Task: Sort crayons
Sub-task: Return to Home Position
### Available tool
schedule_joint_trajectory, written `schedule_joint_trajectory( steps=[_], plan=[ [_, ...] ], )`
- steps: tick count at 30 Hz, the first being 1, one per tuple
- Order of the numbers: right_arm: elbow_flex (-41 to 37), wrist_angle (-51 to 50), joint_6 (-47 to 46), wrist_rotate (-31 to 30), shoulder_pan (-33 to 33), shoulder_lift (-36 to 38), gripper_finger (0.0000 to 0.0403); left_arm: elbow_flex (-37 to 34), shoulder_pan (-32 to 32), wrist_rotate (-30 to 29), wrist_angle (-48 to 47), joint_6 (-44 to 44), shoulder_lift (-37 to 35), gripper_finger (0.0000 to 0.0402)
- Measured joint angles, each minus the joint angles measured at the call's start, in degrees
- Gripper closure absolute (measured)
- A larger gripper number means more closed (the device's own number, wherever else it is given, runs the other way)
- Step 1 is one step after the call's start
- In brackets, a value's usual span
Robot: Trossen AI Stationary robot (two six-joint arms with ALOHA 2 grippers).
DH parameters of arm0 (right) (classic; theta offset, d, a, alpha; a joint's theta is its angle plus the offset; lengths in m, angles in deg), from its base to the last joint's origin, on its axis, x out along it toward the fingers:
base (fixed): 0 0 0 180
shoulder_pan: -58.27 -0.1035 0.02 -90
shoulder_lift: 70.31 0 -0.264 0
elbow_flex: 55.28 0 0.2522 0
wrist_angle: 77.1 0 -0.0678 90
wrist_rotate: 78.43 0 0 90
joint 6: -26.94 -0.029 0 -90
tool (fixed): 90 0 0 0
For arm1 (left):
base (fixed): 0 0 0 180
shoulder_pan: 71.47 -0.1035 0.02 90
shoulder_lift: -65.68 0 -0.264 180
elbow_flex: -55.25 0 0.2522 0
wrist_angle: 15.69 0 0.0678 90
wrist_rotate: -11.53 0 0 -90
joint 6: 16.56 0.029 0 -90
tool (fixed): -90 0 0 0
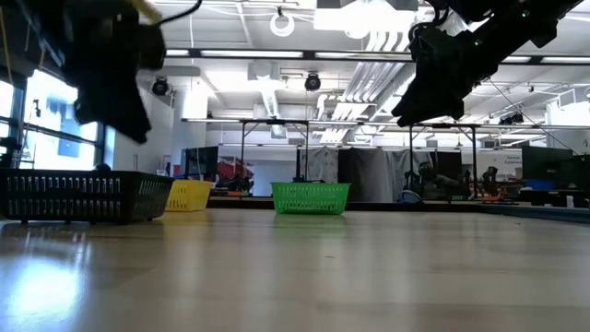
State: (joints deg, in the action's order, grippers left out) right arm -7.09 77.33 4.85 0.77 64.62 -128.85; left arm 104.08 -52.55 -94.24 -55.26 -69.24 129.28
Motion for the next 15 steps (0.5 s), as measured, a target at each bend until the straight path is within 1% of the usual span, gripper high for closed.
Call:
schedule_joint_trajectory(
  steps=[4,7,10,15],
  plan=[
    [0.0,0.0,0.0,0.0,0.0,0.0,0.0242,4.0,0.0,0.2,0.4,8.8,0.0,0.0293],
    [0.0,0.0,0.0,0.0,0.0,0.0,0.0242,6.8,0.0,0.2,0.5,12.3,0.0,0.0293],
    [0.0,0.0,0.0,0.0,0.0,0.0,0.0242,8.9,0.0,0.2,0.5,12.1,0.0,0.0292],
    [-0.1,-0.6,0.0,0.0,0.0,1.5,0.0242,11.0,0.0,0.5,0.6,6.3,0.0,0.0291]
  ],
)
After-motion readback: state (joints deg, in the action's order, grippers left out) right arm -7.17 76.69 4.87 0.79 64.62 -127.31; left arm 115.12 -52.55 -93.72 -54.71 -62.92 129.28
